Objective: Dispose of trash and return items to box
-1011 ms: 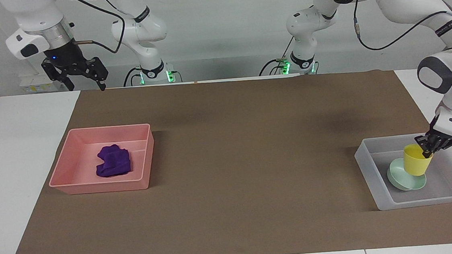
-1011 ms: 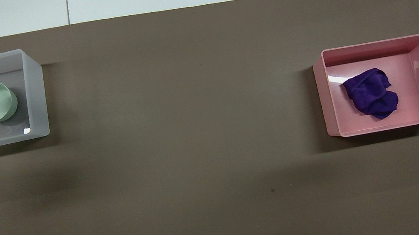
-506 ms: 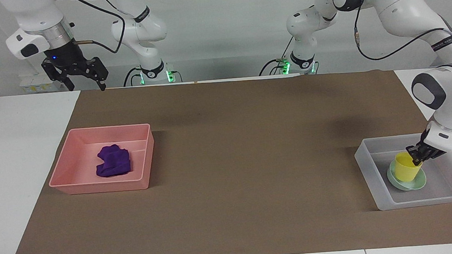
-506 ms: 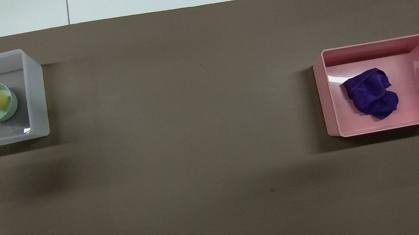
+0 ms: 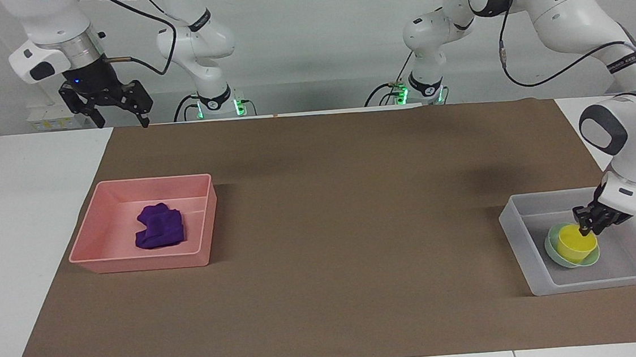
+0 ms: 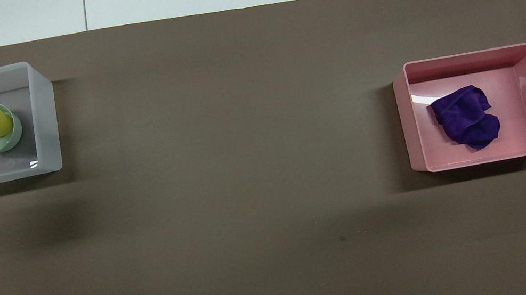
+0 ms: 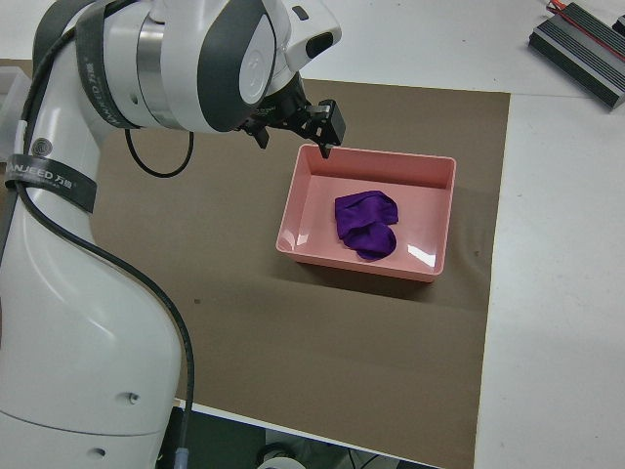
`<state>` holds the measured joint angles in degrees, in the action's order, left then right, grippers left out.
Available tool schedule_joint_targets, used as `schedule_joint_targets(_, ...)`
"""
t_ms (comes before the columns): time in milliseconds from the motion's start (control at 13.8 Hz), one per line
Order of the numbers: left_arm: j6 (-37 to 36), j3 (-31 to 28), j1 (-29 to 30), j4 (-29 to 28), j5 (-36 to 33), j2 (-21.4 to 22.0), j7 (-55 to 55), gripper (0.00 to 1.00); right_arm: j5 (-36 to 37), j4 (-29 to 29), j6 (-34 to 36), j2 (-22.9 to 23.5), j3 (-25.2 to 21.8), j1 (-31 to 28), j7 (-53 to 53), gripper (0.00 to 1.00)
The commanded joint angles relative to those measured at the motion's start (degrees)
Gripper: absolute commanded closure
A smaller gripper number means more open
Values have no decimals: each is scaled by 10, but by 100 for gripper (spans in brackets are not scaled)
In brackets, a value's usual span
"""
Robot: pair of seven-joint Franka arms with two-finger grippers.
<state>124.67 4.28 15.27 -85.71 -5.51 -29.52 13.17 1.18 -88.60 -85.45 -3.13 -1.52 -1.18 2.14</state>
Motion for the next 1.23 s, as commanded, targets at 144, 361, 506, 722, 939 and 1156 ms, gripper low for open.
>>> schedule_joint_targets(144,-35,6,6,20,0,-5,4,0,1,-14,-25,-5,9,-12,-10,0)
schedule_joint_targets(361,-136,9,1,68,25,2,-1,0,1,-15,-24,-6,9,-12,-8,0)
schedule_joint_targets(506,-203,10,-16,89,26,32,-6,0,1,-15,-25,-6,9,-12,-8,0)
schedule_joint_targets(722,-292,13,-36,88,42,89,-66,0,1,-17,-26,-6,9,-12,-8,0)
schedule_joint_targets(939,-346,17,-72,85,67,134,-101,0,1,-17,-26,-6,9,-12,-8,0)
schedule_joint_targets(1156,-405,17,-131,75,61,191,-147,0,0,-19,-26,-6,9,-12,-8,0)
